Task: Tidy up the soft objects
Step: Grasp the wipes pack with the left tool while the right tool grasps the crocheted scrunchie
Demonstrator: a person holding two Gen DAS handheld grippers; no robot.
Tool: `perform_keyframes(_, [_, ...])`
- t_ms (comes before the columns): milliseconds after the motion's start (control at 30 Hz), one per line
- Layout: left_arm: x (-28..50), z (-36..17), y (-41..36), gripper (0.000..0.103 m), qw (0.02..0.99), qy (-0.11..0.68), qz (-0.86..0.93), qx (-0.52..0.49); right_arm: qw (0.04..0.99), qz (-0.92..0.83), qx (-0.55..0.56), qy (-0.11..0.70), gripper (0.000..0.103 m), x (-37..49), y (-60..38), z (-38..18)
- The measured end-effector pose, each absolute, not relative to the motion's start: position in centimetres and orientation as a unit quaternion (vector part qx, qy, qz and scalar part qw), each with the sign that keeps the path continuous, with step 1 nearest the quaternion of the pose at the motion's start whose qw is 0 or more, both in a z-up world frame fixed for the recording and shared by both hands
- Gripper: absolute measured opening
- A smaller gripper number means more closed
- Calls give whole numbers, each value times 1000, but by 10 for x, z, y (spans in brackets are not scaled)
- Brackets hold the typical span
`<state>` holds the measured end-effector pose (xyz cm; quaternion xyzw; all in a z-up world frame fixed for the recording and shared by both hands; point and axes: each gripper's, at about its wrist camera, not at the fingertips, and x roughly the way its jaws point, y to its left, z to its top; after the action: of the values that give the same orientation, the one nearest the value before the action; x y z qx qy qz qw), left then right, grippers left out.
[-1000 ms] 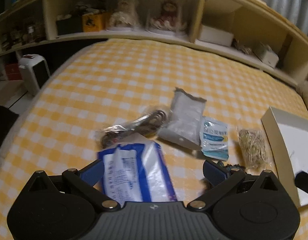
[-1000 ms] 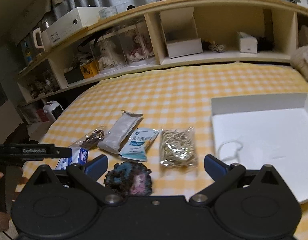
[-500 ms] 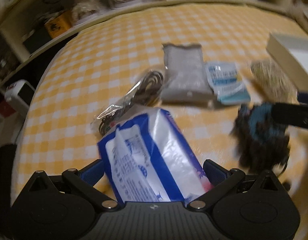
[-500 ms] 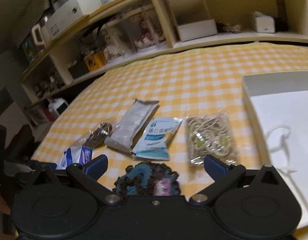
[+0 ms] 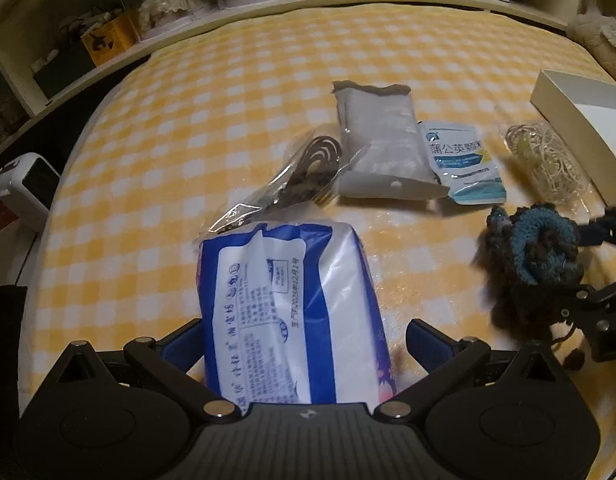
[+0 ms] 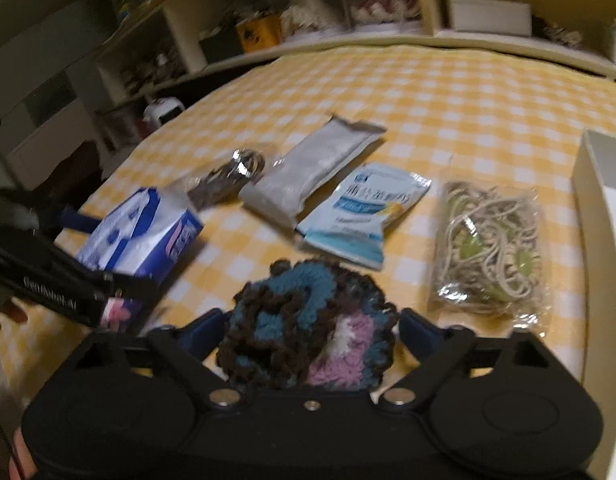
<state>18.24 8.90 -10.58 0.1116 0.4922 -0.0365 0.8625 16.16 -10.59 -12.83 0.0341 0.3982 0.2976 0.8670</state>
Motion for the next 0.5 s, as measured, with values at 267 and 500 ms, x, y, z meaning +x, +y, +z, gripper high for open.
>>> perform_keyframes(267, [195, -109, 99, 98, 864, 499, 3, 59, 857, 300, 57, 415, 63, 156, -110, -125])
perform_keyframes(500, [196, -120, 99, 69, 849, 527, 5, 44, 857, 295, 40, 421, 54, 147, -108, -121])
